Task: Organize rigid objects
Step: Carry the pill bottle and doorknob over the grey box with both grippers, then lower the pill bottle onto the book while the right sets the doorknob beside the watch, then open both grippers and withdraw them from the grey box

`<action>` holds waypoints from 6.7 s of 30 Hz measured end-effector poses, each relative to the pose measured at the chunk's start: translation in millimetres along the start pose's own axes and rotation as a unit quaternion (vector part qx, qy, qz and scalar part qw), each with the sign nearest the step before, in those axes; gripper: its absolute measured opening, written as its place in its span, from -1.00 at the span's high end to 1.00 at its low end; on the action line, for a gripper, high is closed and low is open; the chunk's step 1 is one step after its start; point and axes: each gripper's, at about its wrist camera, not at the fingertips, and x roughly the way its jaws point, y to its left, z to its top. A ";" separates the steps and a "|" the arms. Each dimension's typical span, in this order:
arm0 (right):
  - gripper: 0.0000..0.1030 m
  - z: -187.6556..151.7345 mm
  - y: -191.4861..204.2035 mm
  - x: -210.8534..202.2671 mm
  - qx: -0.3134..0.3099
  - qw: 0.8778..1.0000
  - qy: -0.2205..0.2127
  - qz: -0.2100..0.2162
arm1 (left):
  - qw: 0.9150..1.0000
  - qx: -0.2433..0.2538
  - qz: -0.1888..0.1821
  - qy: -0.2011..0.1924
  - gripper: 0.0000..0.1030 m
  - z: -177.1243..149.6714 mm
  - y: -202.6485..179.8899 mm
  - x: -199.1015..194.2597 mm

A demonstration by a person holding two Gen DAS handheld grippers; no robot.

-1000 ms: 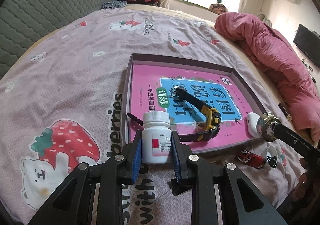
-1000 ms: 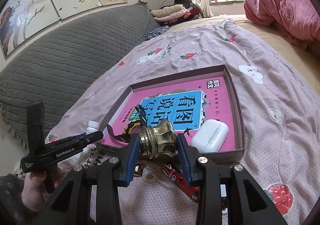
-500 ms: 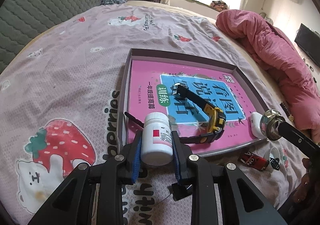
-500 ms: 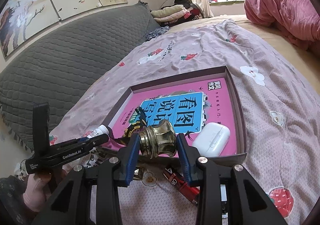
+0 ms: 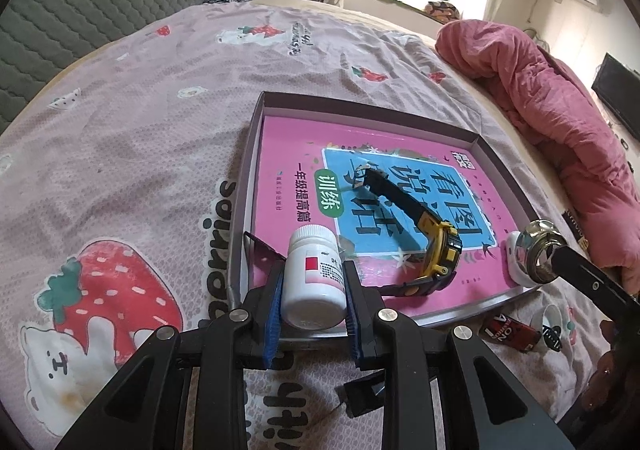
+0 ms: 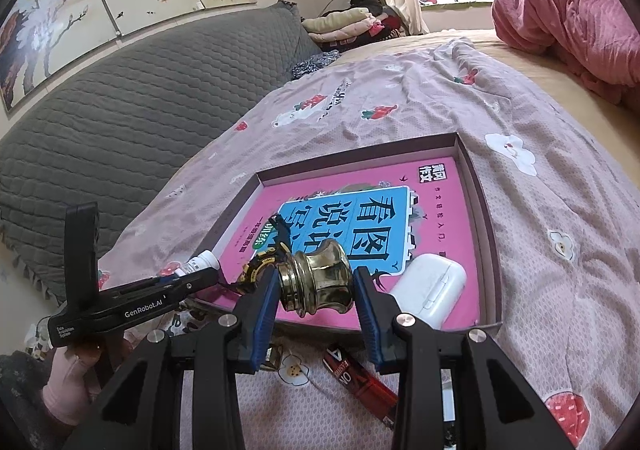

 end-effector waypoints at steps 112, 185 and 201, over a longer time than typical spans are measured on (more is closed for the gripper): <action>0.01 -16.0 36.0 35.1 -0.130 0.987 0.060 -0.072 | 1.000 0.002 -0.001 -0.004 0.17 7.2 -5.8 11.9; -0.13 0.5 11.1 13.6 -0.064 0.993 0.015 -0.098 | 0.997 0.062 -0.003 -0.044 -0.42 4.7 -33.8 -21.4; -0.28 -3.4 6.4 -2.1 -0.048 0.993 0.001 -0.108 | 0.995 0.079 -0.018 -0.054 -0.46 -9.8 -50.5 -37.1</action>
